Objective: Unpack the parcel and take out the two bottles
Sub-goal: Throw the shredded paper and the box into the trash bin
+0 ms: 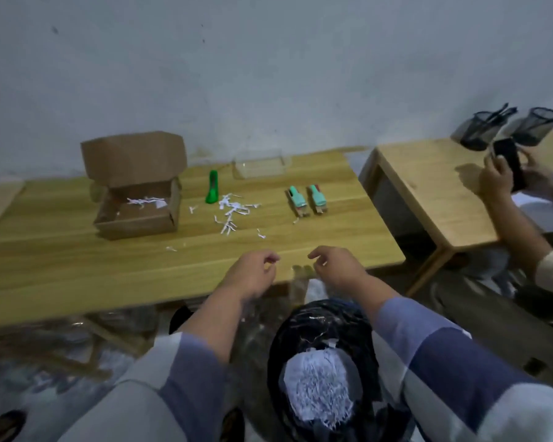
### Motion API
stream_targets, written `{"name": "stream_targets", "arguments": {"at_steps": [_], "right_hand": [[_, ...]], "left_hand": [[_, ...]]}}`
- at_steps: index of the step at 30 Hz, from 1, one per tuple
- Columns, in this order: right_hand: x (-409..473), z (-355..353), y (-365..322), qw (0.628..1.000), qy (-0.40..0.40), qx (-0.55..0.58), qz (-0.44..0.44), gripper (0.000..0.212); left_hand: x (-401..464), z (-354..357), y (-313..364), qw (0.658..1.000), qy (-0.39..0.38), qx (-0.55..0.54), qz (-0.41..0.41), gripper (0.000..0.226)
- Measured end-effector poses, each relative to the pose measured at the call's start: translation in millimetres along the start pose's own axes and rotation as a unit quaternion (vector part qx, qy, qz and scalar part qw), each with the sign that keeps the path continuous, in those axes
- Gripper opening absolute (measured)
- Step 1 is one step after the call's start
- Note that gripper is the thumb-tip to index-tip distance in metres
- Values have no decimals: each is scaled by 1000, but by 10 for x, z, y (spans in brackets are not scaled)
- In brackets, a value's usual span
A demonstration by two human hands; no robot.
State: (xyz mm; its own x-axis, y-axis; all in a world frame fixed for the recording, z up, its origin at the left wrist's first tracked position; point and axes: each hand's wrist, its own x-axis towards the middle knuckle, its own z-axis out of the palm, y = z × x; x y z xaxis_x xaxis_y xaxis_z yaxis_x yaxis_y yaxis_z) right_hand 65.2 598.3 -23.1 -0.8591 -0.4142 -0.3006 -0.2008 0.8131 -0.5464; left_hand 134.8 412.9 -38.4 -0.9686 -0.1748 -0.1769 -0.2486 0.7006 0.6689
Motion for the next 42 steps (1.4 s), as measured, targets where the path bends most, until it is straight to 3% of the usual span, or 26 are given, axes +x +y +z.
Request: {"name": "stream_targets", "arguments": {"at_steps": [4, 11, 15, 18, 23, 26, 28, 31, 34, 36, 42], "right_hand": [[440, 225, -287, 998, 39, -50, -11, 36], [1221, 672, -466, 991, 81, -89, 61, 59], [1424, 1008, -614, 987, 83, -110, 80, 60], [1477, 1245, -822, 986, 97, -130, 48, 58], [1575, 1353, -1056, 991, 77, -98, -43, 48], [1597, 1204, -1047, 990, 116, -23, -75, 56], [1634, 1143, -999, 984, 151, 5, -98, 53], [1690, 1155, -954, 979, 174, -71, -72, 48], [1754, 1262, -966, 983, 117, -138, -11, 76], [1808, 1355, -1009, 983, 109, -151, -7, 78], [1948, 1513, -1339, 974, 117, -139, -136, 61]], "left_hand": [[205, -385, -584, 995, 47, 84, -2, 37], [522, -657, -1522, 980, 113, 165, 7, 49], [530, -638, -1809, 977, 91, 191, 8, 54], [612, -603, -1864, 982, 81, 171, 17, 68], [912, -535, -1552, 994, 45, 66, 71, 50], [1028, -562, -1419, 995, 53, 33, 81, 46], [1055, -591, -1430, 993, 64, 43, 87, 45], [1029, -603, -1575, 988, 93, 92, 78, 46], [947, -588, -1778, 984, 118, 129, 42, 55], [923, -603, -1870, 981, 127, 146, 28, 63], [920, -680, -1935, 981, 136, 141, 11, 57]]}}
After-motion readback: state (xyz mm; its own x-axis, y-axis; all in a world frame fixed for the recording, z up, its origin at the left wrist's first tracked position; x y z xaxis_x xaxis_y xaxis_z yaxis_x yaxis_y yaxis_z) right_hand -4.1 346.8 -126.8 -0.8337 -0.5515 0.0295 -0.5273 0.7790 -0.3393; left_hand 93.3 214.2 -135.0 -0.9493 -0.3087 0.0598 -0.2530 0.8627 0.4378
